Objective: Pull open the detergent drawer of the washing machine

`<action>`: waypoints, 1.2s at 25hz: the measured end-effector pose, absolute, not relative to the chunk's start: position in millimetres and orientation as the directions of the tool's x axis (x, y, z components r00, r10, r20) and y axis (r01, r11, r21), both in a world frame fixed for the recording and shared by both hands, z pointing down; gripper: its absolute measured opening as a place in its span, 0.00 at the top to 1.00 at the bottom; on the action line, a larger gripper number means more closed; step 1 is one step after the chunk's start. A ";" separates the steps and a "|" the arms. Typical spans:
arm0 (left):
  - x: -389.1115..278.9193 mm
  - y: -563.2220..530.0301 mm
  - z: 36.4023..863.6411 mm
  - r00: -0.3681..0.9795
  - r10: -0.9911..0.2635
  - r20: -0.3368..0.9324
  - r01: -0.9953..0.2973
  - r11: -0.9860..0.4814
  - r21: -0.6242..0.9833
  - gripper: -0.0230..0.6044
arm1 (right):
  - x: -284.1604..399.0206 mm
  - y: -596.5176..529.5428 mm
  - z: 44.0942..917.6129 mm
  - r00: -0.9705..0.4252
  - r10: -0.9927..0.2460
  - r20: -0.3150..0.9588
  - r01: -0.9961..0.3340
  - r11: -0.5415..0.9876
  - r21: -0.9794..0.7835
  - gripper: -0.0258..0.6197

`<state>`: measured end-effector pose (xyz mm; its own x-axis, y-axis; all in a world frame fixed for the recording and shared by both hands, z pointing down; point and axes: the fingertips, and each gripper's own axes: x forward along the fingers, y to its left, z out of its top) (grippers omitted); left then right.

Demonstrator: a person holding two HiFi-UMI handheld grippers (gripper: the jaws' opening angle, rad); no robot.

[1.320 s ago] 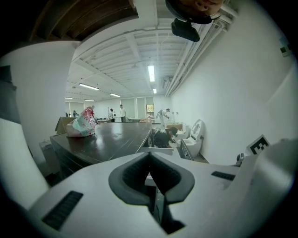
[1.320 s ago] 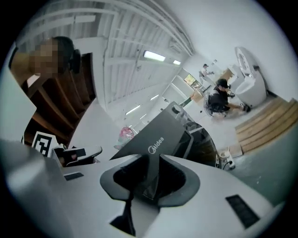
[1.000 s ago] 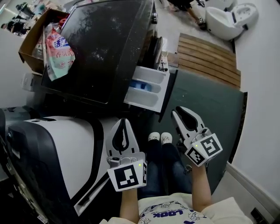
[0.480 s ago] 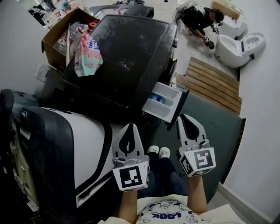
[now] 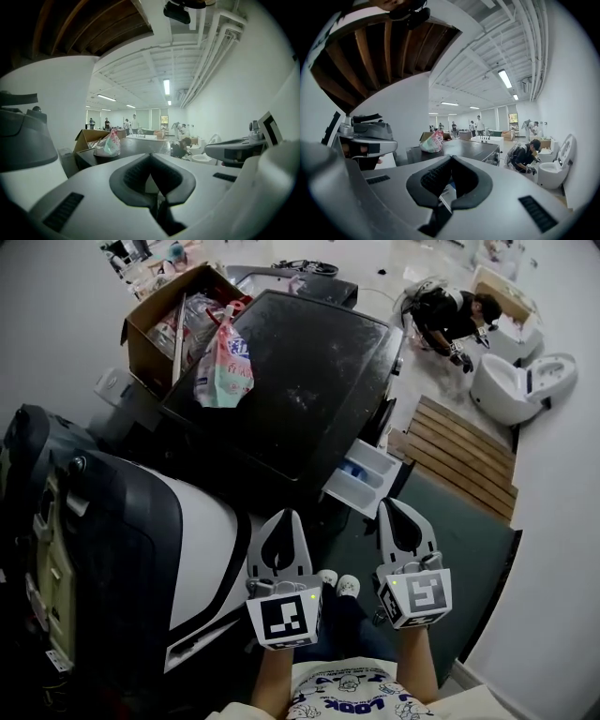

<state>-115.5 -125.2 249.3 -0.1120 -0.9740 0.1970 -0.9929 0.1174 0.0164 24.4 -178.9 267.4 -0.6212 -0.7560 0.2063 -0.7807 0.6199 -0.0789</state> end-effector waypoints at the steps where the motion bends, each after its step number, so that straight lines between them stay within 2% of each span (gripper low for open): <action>1: -116.7 -125.0 246.6 -0.115 -0.975 0.192 -0.993 0.121 0.016 0.94 | 21.2 -178.4 263.2 -0.627 -0.752 0.202 -0.776 0.627 -0.075 0.94; 6: -121.7 -125.5 234.1 -0.134 -0.980 0.145 -0.989 0.141 0.038 0.94 | 9.3 -177.0 250.5 -0.654 -0.733 0.186 -0.753 0.655 -0.066 0.94; 30: -135.0 -128.6 234.3 -0.134 -0.979 0.155 -0.989 0.141 0.034 0.94 | -11.7 -179.3 247.2 -0.669 -0.718 0.194 -0.738 0.672 -0.055 0.94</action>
<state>-135.0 -128.6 234.3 -0.1339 -0.9789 0.1545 -0.9895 0.1407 0.0337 -11.7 -179.3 247.2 -0.6686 -0.7180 0.1937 -0.7381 0.6725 -0.0549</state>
